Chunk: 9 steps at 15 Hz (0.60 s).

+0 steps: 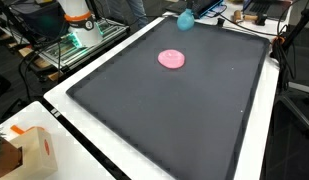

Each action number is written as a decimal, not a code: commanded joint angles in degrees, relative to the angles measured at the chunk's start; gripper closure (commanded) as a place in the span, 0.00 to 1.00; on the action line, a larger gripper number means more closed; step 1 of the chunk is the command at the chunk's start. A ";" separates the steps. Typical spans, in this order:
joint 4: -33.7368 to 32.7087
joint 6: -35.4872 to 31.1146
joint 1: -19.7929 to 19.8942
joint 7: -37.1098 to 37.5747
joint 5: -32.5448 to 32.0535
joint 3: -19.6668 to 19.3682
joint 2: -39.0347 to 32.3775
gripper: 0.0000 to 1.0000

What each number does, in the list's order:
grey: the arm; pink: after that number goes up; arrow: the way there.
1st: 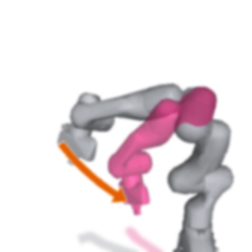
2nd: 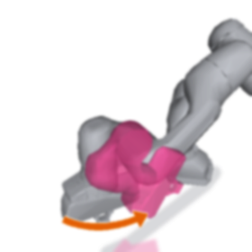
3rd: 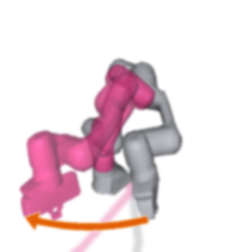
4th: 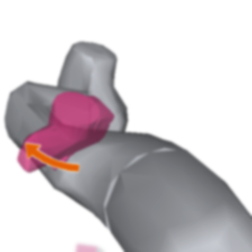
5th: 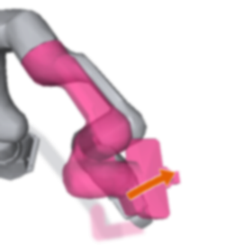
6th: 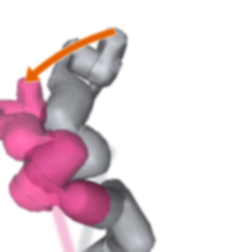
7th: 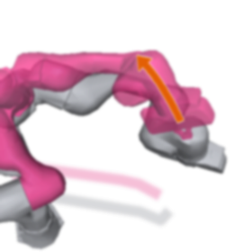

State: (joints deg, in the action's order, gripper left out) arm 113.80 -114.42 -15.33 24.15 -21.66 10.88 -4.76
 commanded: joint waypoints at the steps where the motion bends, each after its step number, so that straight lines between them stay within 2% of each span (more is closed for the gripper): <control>1: 5.48 -2.25 2.65 -2.58 5.92 -0.92 5.83 0.71; 6: 7.87 -2.71 4.63 -2.25 8.52 -1.44 8.61 0.71; 7: 4.80 -1.06 4.40 -1.76 6.72 -0.93 5.93 0.71; 8: 4.92 -1.07 4.55 -1.76 6.74 -0.95 6.11 0.46; 9: 4.80 -1.07 4.54 -1.76 6.73 -0.93 6.01 0.46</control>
State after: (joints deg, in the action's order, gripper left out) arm 118.69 -115.60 -11.22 22.40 -14.96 9.49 1.27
